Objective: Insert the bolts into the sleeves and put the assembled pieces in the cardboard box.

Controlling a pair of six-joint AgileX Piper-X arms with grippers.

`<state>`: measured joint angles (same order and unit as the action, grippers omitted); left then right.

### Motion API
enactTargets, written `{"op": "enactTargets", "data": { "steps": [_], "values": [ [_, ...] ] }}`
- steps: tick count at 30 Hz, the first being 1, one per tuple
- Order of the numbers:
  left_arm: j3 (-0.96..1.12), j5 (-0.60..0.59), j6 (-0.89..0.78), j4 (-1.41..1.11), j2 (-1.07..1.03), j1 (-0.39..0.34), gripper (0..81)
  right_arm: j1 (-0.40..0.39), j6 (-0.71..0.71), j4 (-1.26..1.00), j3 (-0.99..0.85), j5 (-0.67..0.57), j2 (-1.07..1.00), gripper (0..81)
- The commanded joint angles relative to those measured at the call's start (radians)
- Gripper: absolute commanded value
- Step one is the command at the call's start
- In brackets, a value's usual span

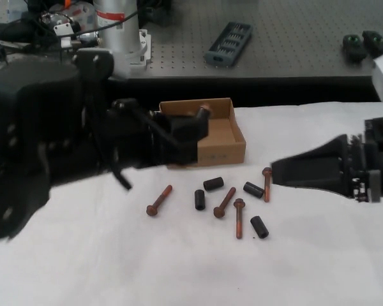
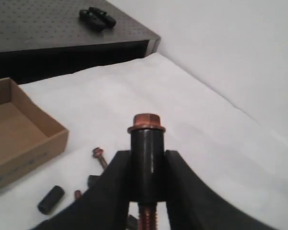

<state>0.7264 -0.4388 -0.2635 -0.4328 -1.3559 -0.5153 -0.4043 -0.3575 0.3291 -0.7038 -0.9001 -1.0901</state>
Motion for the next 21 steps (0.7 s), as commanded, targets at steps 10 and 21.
{"op": "enactTargets", "data": {
  "steps": [10, 21],
  "values": [
    [0.578, -0.063, 0.024, 0.142, -0.594, 0.101, 0.6, 0.126, 0.023, 0.017, -0.009, -0.084, 0.006, 2.9],
    [1.029, -0.006, 0.040, 0.315, -0.961, 0.107, 0.0, 0.125, 0.065, 0.017, -0.009, -0.106, 0.006, 2.9]
  ]
}}
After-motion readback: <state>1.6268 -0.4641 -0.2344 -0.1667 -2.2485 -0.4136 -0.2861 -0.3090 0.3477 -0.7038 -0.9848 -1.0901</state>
